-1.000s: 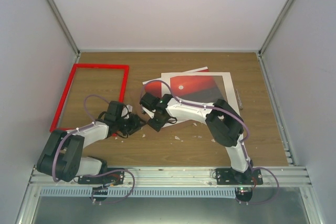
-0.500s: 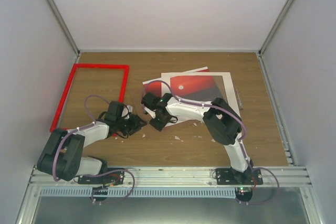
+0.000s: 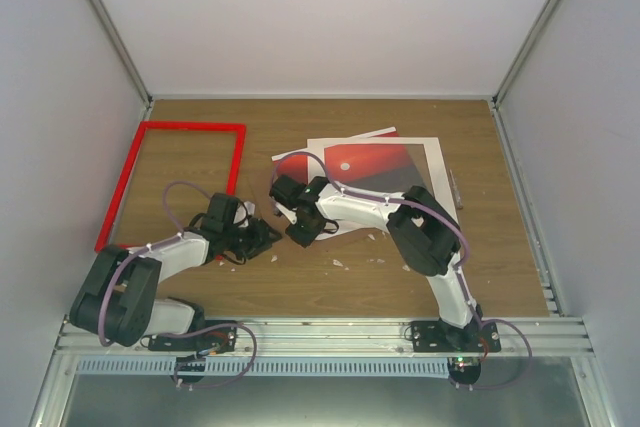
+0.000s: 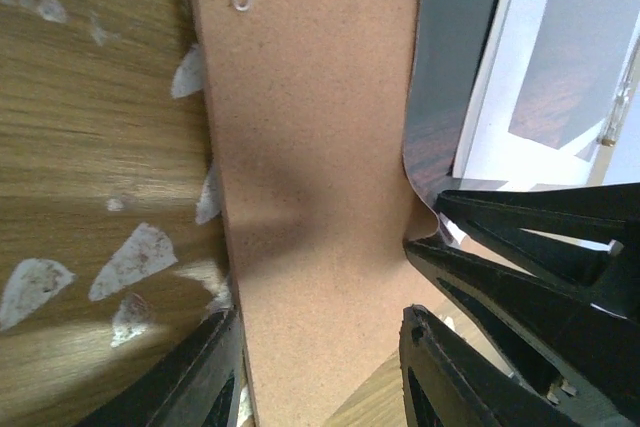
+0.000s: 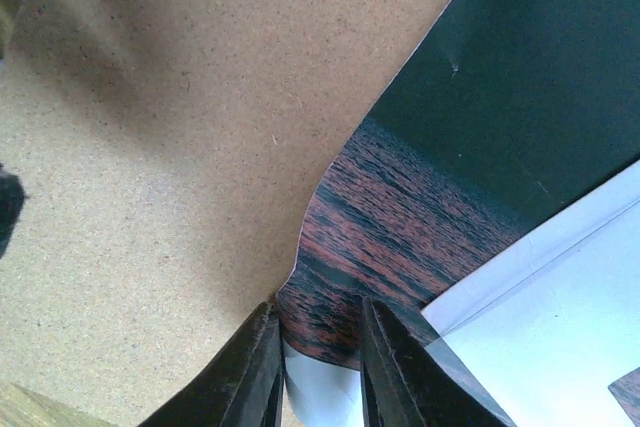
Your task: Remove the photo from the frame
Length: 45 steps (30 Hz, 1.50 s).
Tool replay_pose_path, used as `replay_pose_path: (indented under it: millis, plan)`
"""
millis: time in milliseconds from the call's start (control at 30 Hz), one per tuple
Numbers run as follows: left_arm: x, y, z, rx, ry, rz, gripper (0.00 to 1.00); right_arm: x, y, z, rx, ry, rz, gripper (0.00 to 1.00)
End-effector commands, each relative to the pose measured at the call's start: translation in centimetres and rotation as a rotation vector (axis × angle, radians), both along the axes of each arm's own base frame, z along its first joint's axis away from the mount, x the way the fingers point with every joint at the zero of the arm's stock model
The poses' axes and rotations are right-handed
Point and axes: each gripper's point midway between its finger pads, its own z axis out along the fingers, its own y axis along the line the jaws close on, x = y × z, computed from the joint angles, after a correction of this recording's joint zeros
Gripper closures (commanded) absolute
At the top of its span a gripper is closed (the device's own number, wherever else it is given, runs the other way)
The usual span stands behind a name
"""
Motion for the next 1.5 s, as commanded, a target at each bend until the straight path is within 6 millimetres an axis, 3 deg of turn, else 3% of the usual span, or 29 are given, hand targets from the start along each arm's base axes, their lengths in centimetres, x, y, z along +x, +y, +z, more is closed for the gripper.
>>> replay_pose_path:
  millis: [0, 300, 600, 900, 1167, 1333, 1467]
  plan:
    - [1.4, -1.1, 2.5, -0.054, -0.072, -0.011, 0.55, 0.7, -0.6, 1.3, -0.014, -0.031, -0.018, 0.79]
    - [2.8, -2.5, 4.0, -0.135, -0.092, -0.011, 0.54, 1.0, -0.5, 2.6, 0.021, -0.064, -0.032, 0.89]
    - [3.4, -3.2, 2.8, -0.191, -0.037, 0.017, 0.54, 0.8, -0.1, 4.0, 0.074, -0.072, -0.028, 0.89]
    - [5.5, -4.1, 2.6, -0.248, -0.014, 0.061, 0.52, 0.2, 0.2, 4.5, 0.121, -0.061, -0.024, 0.89]
    - [6.9, -4.6, 0.3, -0.262, 0.044, 0.091, 0.52, -0.1, 0.4, 4.7, 0.141, -0.072, -0.02, 0.88]
    - [7.8, -5.0, -0.3, -0.254, 0.05, 0.085, 0.6, -0.7, 0.8, 4.9, 0.175, -0.053, -0.013, 0.85]
    - [8.4, -4.8, -0.7, -0.21, 0.04, 0.081, 0.74, -0.9, 1.1, 6.5, 0.227, -0.063, -0.014, 0.79]
